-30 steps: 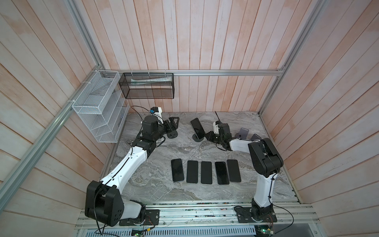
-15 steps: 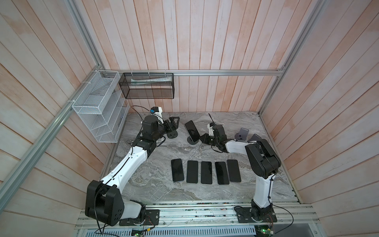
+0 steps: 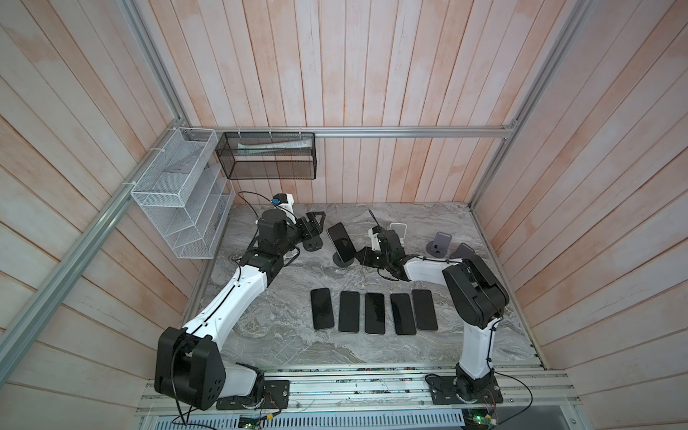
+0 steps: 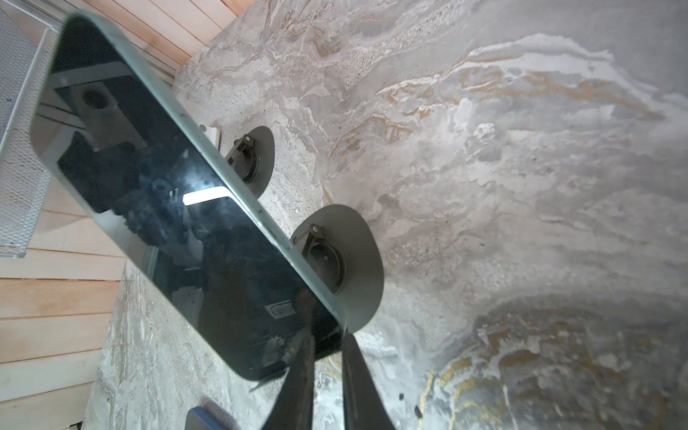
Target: Remove the phone from the phone stand
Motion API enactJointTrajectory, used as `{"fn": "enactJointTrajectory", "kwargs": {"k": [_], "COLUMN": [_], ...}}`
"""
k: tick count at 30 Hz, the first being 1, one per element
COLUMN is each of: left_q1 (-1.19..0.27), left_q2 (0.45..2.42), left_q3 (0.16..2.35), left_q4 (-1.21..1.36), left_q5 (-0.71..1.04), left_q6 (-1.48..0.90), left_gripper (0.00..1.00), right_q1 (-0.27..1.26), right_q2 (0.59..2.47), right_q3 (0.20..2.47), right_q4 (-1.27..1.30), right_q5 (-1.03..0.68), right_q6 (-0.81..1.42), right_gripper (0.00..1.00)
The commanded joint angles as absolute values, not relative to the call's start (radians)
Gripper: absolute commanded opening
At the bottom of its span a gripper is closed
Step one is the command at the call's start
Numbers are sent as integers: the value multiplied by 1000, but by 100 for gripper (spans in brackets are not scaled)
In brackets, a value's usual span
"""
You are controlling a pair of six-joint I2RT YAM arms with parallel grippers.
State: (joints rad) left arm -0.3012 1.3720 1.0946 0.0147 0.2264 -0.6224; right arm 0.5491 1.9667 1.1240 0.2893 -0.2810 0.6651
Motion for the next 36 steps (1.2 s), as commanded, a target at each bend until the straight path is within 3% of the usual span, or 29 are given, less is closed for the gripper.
{"fn": "enactJointTrajectory", "kwargs": {"k": [1,8,13,17,26,36], "left_q1": [-293,-284,-279,-279,-279,-279], "left_q2": [1382,1384,1382,1377,1392,1395], "left_q3": [1085,1085,1085,1086,1095,1098], "left_q4": [9,9,9,2,-11,-20], "left_q5": [205,209,207,182,164,158], "left_q6": [-599,-603,-602,-588,-578,-582], "left_gripper": [90,90,90,90,90,90], "right_q1": [557,557,546,468,409,437], "right_q2": [1932,1909,1850,1811,1979,2067], "right_q3": [1104,1109,1108,1096,1338,1338], "right_q4": [250,212,155,179,42,114], "right_q5": [-262,-254,-198,-237,-338,-371], "right_q6": [653,611,537,553,485,565], "right_gripper": [17,17,22,23,17,15]}}
